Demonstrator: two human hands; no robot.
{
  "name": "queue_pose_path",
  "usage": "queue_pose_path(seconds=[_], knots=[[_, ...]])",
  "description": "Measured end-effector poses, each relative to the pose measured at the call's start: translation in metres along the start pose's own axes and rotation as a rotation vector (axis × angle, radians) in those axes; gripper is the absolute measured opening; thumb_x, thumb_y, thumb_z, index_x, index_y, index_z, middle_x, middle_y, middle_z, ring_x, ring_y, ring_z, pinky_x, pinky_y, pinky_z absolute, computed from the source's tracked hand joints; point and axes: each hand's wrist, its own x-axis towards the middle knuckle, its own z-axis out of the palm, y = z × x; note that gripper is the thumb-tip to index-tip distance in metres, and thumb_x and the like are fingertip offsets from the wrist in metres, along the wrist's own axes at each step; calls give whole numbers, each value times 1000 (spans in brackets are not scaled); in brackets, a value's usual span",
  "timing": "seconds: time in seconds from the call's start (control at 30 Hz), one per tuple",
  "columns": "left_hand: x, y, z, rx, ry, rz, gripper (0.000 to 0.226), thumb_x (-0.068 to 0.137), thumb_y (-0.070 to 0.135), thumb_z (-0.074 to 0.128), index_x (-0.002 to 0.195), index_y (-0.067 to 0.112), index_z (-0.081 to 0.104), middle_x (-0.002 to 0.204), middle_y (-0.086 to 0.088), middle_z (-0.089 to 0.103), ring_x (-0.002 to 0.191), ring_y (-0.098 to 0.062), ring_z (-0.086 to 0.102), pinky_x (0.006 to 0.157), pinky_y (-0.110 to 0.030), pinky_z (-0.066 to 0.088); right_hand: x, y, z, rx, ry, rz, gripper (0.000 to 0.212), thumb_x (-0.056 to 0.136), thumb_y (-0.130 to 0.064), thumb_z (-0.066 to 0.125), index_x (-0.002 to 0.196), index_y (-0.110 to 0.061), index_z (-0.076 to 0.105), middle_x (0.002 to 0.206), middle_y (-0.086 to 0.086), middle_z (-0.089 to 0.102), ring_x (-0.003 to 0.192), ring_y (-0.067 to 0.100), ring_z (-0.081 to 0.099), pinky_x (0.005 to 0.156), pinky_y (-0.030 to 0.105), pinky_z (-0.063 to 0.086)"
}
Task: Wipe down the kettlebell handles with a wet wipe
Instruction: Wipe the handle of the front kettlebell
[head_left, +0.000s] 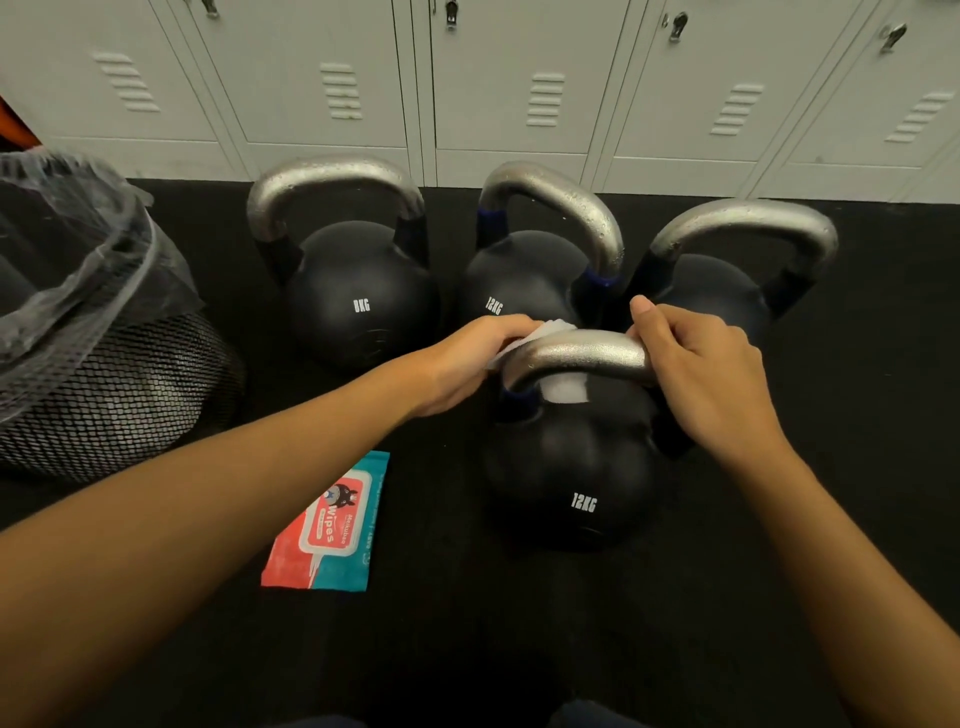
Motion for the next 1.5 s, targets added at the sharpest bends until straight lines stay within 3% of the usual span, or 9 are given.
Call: queue_pose_path(seconds=[0.13, 0.33, 0.47, 0.7, 0.8, 0.97, 1.13, 1.23, 1.5], knots=[[-6, -8, 14, -6, 118, 108, 43, 100, 34, 42, 116, 2, 66, 117, -19, 66, 115, -28, 59, 107, -40, 37, 0, 0, 0, -9, 6, -8, 50, 103, -48, 36, 80, -14, 65, 73, 4, 63, 70, 9, 52, 66, 35, 31], [-14, -36, 23, -29, 238, 37, 43, 105, 41, 24, 132, 27, 55, 114, 13, 60, 109, 2, 51, 91, -15, 34, -1, 0, 0, -11, 17, -10, 49, 103, -47, 36, 80, -15, 66, 73, 4, 63, 67, 8, 50, 63, 16, 31], [-14, -44, 15, 94, 238, -23, 51, 104, 46, 22, 140, 24, 50, 134, 3, 56, 127, -10, 46, 101, -24, 30, -3, -3, 0, -11, 20, 2, 47, 103, -47, 36, 82, -17, 66, 73, -1, 62, 64, 4, 47, 62, 28, 31], [-20, -22, 35, 397, 301, 419, 35, 106, 31, 29, 123, 17, 57, 115, 6, 60, 108, 0, 50, 108, -30, 31, -2, -2, 1, -15, 26, 11, 51, 102, -49, 35, 82, -14, 66, 75, 3, 64, 69, 8, 51, 68, 35, 29], [-24, -39, 35, 498, 371, 513, 37, 106, 29, 27, 137, 20, 45, 130, 7, 53, 122, 1, 42, 119, -37, 16, -2, 0, 2, -19, 26, 16, 50, 102, -49, 35, 81, -15, 65, 73, 0, 63, 70, 8, 51, 71, 35, 31], [-31, -69, 19, 381, 253, 430, 43, 104, 31, 30, 145, 37, 20, 145, 18, 33, 128, 19, 31, 108, -6, 22, -2, 0, 2, -27, 31, -7, 50, 103, -47, 35, 80, -13, 64, 73, 3, 63, 67, 8, 50, 64, 34, 32], [-29, -82, 2, 416, 167, 330, 52, 100, 40, 28, 151, 33, 17, 153, 9, 34, 138, 6, 29, 114, -13, 21, -2, 0, 3, -35, 42, -18, 50, 103, -46, 36, 80, -13, 64, 72, 4, 63, 65, 8, 49, 63, 20, 32], [-29, -64, 12, 403, 227, 431, 49, 104, 32, 29, 151, 25, 22, 152, 9, 33, 138, 5, 29, 111, -8, 21, -2, -1, 3, -34, 47, -13, 50, 102, -47, 35, 81, -13, 64, 74, 4, 63, 66, 7, 49, 64, 36, 31], [-24, -58, 4, 485, 157, 538, 50, 101, 34, 34, 147, 35, 14, 146, 14, 33, 132, 12, 33, 111, -12, 26, -4, 1, 5, -32, 66, -24, 49, 103, -46, 35, 79, -13, 63, 71, 4, 62, 68, 9, 52, 63, 35, 31]])
